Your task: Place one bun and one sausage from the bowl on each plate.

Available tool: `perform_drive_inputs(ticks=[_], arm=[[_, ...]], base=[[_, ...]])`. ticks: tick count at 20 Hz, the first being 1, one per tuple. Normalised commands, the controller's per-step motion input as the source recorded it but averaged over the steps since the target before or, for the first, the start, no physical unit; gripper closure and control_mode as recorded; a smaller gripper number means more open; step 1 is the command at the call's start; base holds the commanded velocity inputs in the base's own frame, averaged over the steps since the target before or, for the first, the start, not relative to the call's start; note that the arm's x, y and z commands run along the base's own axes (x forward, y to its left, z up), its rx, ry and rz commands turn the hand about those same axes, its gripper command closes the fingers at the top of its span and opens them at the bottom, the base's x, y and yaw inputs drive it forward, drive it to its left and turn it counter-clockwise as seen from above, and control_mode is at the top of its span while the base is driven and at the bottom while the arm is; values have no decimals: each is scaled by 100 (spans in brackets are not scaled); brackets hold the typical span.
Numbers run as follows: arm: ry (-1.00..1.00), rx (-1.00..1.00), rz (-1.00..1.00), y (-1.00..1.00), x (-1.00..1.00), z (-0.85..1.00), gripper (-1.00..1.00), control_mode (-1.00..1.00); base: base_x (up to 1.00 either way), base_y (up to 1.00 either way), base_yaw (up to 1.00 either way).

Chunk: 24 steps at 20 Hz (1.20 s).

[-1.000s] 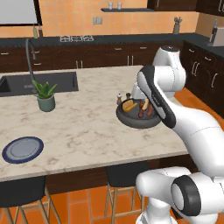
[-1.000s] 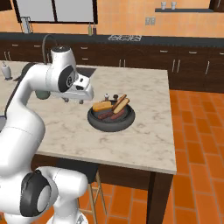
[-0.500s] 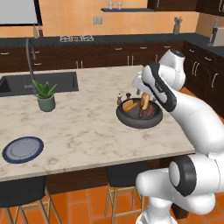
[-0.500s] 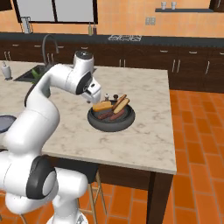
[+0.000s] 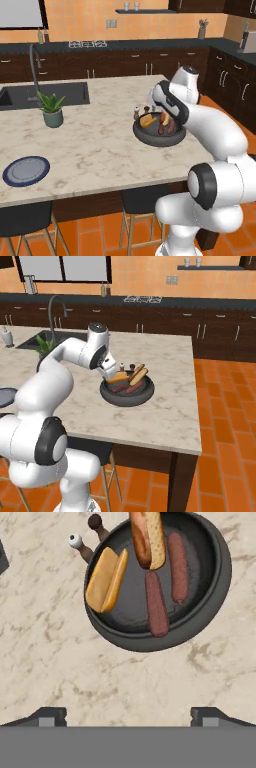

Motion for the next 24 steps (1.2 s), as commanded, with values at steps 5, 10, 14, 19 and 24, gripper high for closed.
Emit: perform_drive_inputs(ticks=[5, 10, 14, 19, 24], arm=[[17, 1, -5, -10, 45, -30, -100, -100], [8, 5, 0, -1, 50, -10, -100, -100], [10, 1, 0, 0, 48, -47, -100, -100], [6, 1, -1, 0, 70, -37, -100, -100], [3, 0, 0, 0, 60, -43, -100, -100]], base=[[0, 0, 0], [0, 0, 0], [0, 0, 0], [0, 0, 0], [0, 0, 0]])
